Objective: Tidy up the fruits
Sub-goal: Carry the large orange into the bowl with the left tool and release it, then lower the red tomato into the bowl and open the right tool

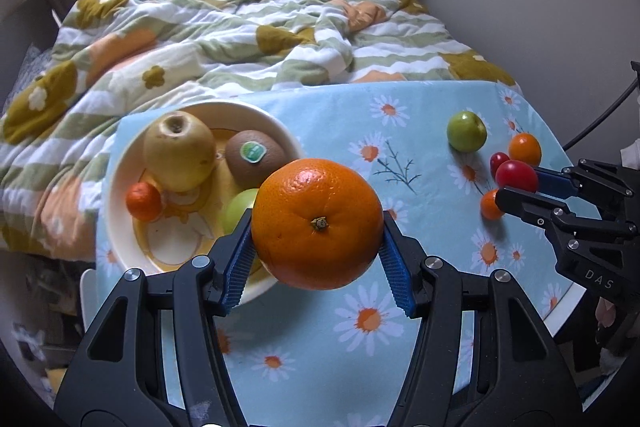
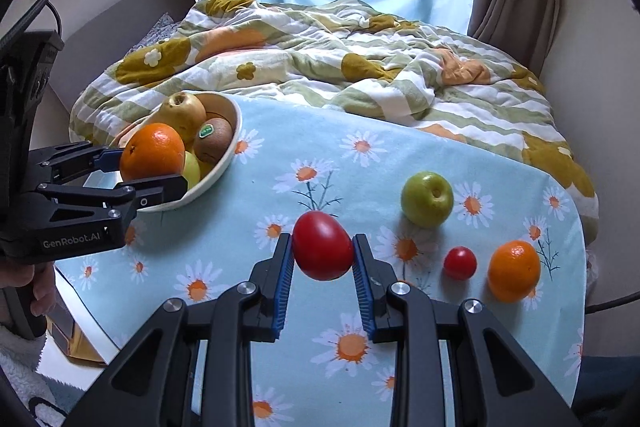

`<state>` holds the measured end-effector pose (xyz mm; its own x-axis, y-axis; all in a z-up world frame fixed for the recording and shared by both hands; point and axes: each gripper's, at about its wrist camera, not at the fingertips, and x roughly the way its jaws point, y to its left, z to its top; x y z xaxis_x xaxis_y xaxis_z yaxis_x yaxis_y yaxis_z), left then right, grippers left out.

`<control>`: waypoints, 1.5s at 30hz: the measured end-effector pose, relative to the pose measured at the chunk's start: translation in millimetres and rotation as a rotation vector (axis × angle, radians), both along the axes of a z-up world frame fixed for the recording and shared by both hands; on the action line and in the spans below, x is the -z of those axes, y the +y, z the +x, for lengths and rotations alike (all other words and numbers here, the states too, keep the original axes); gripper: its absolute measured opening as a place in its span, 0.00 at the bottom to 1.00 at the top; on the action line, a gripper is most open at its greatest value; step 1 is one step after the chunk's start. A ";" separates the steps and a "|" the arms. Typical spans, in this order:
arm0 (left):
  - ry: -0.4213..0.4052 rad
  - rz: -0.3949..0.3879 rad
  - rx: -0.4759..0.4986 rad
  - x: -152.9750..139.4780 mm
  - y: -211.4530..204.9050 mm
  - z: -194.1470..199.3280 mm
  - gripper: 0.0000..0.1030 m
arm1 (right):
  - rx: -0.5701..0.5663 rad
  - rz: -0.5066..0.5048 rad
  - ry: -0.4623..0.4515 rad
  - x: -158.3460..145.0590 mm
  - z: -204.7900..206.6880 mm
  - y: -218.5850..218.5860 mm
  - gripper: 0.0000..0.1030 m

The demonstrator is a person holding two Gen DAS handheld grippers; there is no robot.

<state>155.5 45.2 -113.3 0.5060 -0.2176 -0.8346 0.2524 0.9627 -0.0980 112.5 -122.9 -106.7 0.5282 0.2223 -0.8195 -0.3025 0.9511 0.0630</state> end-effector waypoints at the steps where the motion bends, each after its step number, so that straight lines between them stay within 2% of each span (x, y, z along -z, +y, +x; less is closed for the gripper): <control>1: -0.002 0.003 0.000 -1.4 8.2 -1.0 0.62 | 0.002 0.008 0.001 -0.7 0.5 6.6 0.26; 8: 0.011 0.027 -0.003 3.4 62.0 3.5 0.63 | 0.003 0.035 0.007 -4.9 2.3 56.5 0.26; 14: 0.038 0.047 0.017 25.7 95.8 11.7 0.63 | 0.006 0.029 0.015 -2.0 4.2 89.9 0.26; 25: 0.046 0.093 0.130 55.8 106.5 26.7 0.64 | 0.046 0.011 0.023 4.9 7.8 120.7 0.26; 27: 0.023 0.097 0.142 54.8 106.3 26.4 0.76 | 0.058 0.011 0.022 5.5 6.4 123.4 0.26; 28: 0.011 0.094 0.147 52.5 106.5 26.2 0.96 | 0.065 0.011 0.022 5.2 6.0 123.6 0.26; 29: -0.003 0.092 0.150 49.5 107.1 26.0 1.00 | 0.072 0.010 0.023 4.9 5.5 123.8 0.26; 37: 0.002 0.077 0.146 42.8 110.2 21.9 1.00 | 0.077 -0.001 0.027 0.5 3.4 124.4 0.26; 45: 0.016 0.052 0.093 29.7 115.7 3.1 1.00 | -0.005 0.020 0.016 -7.7 20.5 135.0 0.26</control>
